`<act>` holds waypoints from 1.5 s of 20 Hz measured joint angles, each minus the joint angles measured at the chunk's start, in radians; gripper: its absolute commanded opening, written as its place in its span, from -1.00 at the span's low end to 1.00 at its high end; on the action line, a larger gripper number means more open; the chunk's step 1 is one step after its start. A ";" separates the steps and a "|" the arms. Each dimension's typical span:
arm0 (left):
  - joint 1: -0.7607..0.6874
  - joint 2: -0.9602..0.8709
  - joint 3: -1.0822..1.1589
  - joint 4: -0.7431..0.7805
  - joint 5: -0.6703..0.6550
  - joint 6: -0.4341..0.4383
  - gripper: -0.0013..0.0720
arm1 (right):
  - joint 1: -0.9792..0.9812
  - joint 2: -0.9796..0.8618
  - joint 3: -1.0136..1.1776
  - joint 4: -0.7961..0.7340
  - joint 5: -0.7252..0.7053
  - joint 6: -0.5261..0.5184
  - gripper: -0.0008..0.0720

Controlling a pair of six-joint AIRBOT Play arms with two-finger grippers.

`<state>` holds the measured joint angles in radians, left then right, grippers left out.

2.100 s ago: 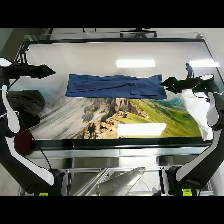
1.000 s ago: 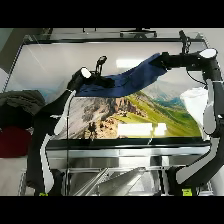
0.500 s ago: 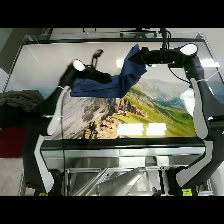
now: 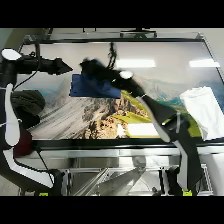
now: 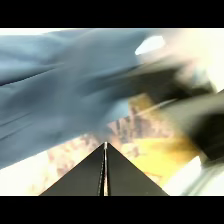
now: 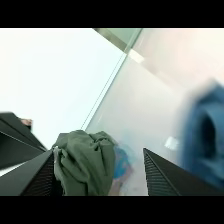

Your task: Fold the shirts.

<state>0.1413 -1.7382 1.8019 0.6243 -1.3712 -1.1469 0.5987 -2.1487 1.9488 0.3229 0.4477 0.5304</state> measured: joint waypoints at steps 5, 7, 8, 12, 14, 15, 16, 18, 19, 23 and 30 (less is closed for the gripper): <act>0.059 0.032 -0.051 -0.096 -0.069 0.034 -0.92 | 0.054 -0.108 0.054 0.261 0.070 -0.240 -0.04; 0.067 0.036 -0.056 -0.111 -0.093 0.041 -0.92 | 0.018 -0.093 0.060 0.177 0.137 -0.164 -0.25; 0.069 0.037 -0.058 -0.114 -0.098 0.041 -0.92 | -0.008 -0.076 0.061 0.093 0.171 -0.089 -0.26; 0.080 0.039 -0.061 -0.127 -0.129 0.045 -0.92 | -0.152 0.030 0.064 -0.356 0.343 0.286 0.11; 0.085 0.039 -0.062 -0.128 -0.140 0.045 -0.92 | -0.240 0.091 0.066 -0.565 0.452 0.458 0.56; 0.085 0.039 -0.062 -0.128 -0.140 0.046 -0.92 | -0.281 0.114 0.066 -0.658 0.497 0.536 0.64; 0.085 0.039 -0.062 -0.128 -0.141 0.046 -0.92 | -0.321 0.132 0.065 -0.757 0.542 0.621 0.64; 0.085 0.039 -0.062 -0.129 -0.145 0.048 -0.92 | -0.380 0.144 0.055 -0.922 0.604 0.764 0.64; 0.084 0.039 -0.062 -0.129 -0.145 0.048 -0.92 | -0.401 0.142 0.048 -0.991 0.626 0.819 0.63; 0.084 0.039 -0.062 -0.132 -0.148 0.048 -0.92 | -0.421 0.073 0.036 -1.119 0.670 0.941 0.63; 0.084 0.039 -0.062 -0.131 -0.148 0.048 -0.92 | -0.351 -0.060 0.032 -1.059 0.604 0.974 0.61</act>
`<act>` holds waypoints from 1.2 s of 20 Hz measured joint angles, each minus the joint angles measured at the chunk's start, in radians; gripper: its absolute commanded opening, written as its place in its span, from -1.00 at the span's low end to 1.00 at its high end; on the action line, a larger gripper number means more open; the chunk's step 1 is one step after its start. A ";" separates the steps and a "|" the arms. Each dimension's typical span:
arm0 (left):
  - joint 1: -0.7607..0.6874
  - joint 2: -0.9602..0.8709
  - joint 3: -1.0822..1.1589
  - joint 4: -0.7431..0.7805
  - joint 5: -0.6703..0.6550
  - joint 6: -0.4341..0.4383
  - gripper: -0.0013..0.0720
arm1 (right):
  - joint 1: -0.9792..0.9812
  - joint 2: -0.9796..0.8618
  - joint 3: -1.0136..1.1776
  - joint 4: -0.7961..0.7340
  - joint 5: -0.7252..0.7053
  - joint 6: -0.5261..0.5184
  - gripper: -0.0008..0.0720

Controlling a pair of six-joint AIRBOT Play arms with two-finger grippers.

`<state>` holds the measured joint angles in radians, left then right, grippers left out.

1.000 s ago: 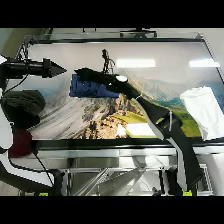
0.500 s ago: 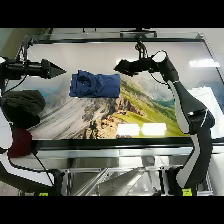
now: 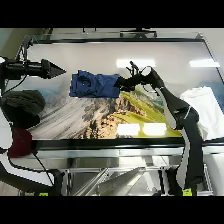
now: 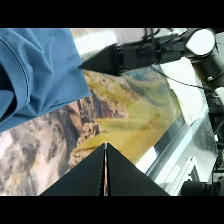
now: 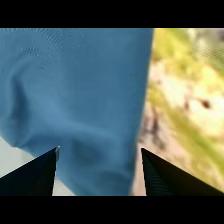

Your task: Fold the shirts.

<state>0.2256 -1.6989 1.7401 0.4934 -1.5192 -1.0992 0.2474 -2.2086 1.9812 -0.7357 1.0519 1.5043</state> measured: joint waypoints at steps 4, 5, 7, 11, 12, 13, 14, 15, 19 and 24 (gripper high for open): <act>0.000 0.000 0.000 0.002 0.000 0.000 -0.92 | 0.043 -0.030 0.000 0.134 -0.110 -0.082 -0.53; 0.000 0.000 0.000 0.002 0.000 0.001 -0.92 | 0.049 -0.032 0.000 0.174 -0.135 -0.112 -0.87; 0.000 0.000 0.000 0.002 -0.005 0.001 -0.92 | 0.055 -0.032 0.000 0.233 -0.157 -0.164 -0.94; 0.000 0.000 0.000 0.002 -0.022 0.002 -0.92 | 0.046 0.047 0.001 0.235 -0.155 -0.204 -0.94; 0.000 0.000 0.000 0.002 -0.024 0.002 -0.92 | 0.035 0.081 0.001 0.209 -0.142 -0.194 -0.94; 0.000 0.000 0.000 0.002 -0.028 0.002 -0.92 | 0.016 0.125 0.000 0.175 -0.126 -0.171 -0.94; 0.000 0.000 0.000 0.002 -0.034 0.002 -0.92 | -0.007 0.176 0.001 0.137 -0.100 -0.146 -0.94; 0.000 0.002 0.000 -0.003 -0.043 0.002 -0.92 | -0.035 0.227 0.001 0.104 -0.068 -0.120 -0.94; -0.001 0.033 0.000 -0.068 -0.087 0.002 -0.92 | -0.204 0.471 0.001 -0.015 0.074 -0.030 -0.94; -0.001 0.092 0.000 -0.103 -0.116 -0.029 -0.92 | -0.477 0.760 0.002 -0.108 0.230 0.042 -0.94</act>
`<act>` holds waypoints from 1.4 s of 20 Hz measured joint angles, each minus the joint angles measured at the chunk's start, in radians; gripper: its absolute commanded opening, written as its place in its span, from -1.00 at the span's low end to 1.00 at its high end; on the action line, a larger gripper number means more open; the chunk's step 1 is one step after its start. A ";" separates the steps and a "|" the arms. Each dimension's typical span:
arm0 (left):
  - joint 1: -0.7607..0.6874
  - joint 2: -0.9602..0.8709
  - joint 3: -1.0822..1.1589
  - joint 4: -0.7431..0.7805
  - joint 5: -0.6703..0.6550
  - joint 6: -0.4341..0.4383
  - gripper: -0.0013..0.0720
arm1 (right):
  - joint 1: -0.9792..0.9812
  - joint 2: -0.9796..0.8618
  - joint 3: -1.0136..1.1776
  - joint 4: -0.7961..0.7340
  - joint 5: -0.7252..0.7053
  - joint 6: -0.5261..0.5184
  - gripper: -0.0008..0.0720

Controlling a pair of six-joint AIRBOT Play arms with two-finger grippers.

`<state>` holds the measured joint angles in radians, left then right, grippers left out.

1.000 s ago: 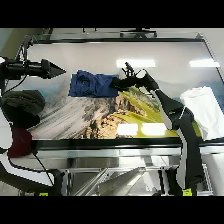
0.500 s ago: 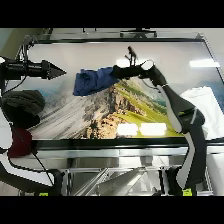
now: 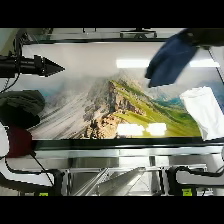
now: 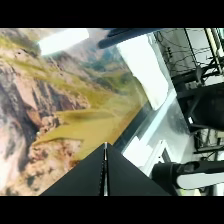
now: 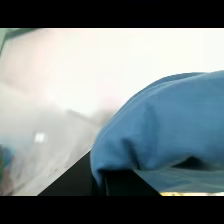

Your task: Fold the shirts.

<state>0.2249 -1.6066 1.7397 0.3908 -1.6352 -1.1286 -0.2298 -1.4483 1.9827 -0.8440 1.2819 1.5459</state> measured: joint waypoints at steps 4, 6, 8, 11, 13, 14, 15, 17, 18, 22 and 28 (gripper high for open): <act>0.000 0.019 0.000 -0.006 -0.013 -0.043 -0.92 | -0.212 0.117 0.000 -0.040 0.085 0.018 -0.94; -0.005 0.022 0.000 -0.007 -0.015 -0.060 -0.92 | -0.303 0.128 0.000 -0.050 0.106 0.021 -0.94; -0.016 0.023 0.000 -0.007 -0.015 -0.067 -0.92 | -0.371 0.106 0.000 -0.057 0.107 0.021 -0.94; -0.040 0.024 0.000 -0.006 0.018 -0.070 -0.92 | -0.421 0.031 -0.001 -0.030 0.045 -0.034 -0.94; -0.058 0.024 0.000 0.002 0.053 -0.073 -0.92 | -0.436 -0.020 -0.001 0.053 -0.042 -0.096 -0.94; -0.067 0.024 0.000 0.003 0.074 -0.073 -0.92 | -0.441 -0.037 -0.001 0.088 -0.081 -0.119 -0.94; -0.074 0.024 0.000 0.005 0.089 -0.073 -0.92 | -0.446 -0.051 -0.001 0.104 -0.111 -0.133 -0.94; -0.085 0.024 0.000 0.009 0.113 -0.072 -0.92 | -0.461 -0.068 -0.002 0.070 -0.132 -0.111 -0.95; -0.089 0.023 0.000 0.009 0.121 -0.071 -0.92 | -0.471 -0.075 -0.006 0.023 -0.119 -0.072 -0.95; -0.095 0.017 0.000 0.009 0.125 -0.068 -0.92 | -0.537 -0.073 -0.130 -0.145 0.029 0.021 -0.94; -0.097 0.015 0.000 0.010 0.099 -0.065 -0.92 | -0.701 0.036 -0.574 -0.327 0.116 0.138 -0.05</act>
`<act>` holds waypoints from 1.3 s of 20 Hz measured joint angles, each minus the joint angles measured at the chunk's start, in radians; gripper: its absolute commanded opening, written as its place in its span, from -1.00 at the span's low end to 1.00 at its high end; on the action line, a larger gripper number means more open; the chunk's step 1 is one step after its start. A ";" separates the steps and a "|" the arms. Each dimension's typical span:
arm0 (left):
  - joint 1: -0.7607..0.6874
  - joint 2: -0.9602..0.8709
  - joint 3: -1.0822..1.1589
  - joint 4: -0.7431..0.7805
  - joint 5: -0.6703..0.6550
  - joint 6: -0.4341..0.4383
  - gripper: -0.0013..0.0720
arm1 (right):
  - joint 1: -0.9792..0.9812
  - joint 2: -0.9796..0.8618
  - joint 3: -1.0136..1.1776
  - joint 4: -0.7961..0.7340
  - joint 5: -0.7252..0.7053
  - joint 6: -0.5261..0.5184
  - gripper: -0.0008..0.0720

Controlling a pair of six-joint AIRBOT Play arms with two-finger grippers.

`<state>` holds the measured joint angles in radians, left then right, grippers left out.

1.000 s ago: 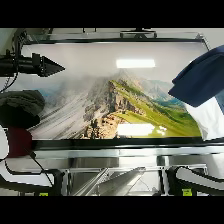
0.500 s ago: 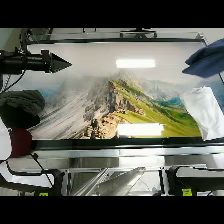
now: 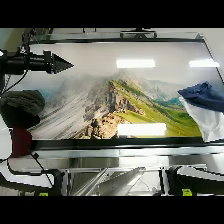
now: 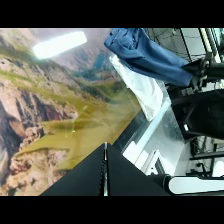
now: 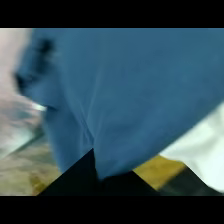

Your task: Fold the shirts.

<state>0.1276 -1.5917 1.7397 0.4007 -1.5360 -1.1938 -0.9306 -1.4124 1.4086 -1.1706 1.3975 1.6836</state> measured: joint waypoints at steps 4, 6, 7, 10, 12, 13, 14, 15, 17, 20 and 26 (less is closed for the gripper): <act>0.000 0.000 0.000 0.000 -0.013 0.000 -0.92 | -0.067 0.021 -0.157 -0.045 -0.012 0.010 0.94; 0.000 0.000 0.000 -0.001 -0.013 -0.003 -0.92 | -0.078 0.023 -0.168 -0.053 -0.006 -0.001 0.86; 0.000 0.000 0.000 -0.001 -0.013 -0.003 -0.92 | -0.082 0.024 -0.157 -0.052 0.013 -0.001 0.41; 0.000 0.000 0.000 -0.002 -0.016 -0.011 -0.95 | -0.087 0.028 -0.084 -0.003 0.075 -0.005 -0.80; 0.000 0.003 0.000 -0.002 -0.016 -0.011 -0.95 | -0.084 0.047 -0.028 0.084 0.106 -0.010 -0.94; 0.000 0.010 0.000 -0.002 -0.016 -0.011 -0.95 | -0.076 0.063 -0.011 0.133 0.107 -0.019 -0.94; -0.001 0.021 0.000 -0.002 -0.016 -0.011 -0.95 | -0.060 0.084 0.001 0.186 0.106 -0.030 -0.94; -0.002 0.039 0.000 -0.002 -0.016 -0.011 -0.95 | -0.039 0.107 0.008 0.223 0.097 -0.039 -0.94; -0.012 0.085 -0.004 0.020 -0.018 -0.011 -0.95 | 0.031 0.164 0.000 0.274 0.069 -0.068 -0.94; -0.052 0.214 -0.095 0.091 -0.024 -0.011 -0.95 | 0.172 0.283 -0.105 0.314 0.031 -0.116 -0.94; -0.194 0.603 -0.612 0.190 0.081 -0.012 -0.94 | 0.586 0.673 -0.605 0.342 -0.101 -0.221 -0.94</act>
<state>-0.0666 -0.9890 1.1275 0.5907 -1.4548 -1.2060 -0.3450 -0.7391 0.8040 -0.8288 1.2961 1.4628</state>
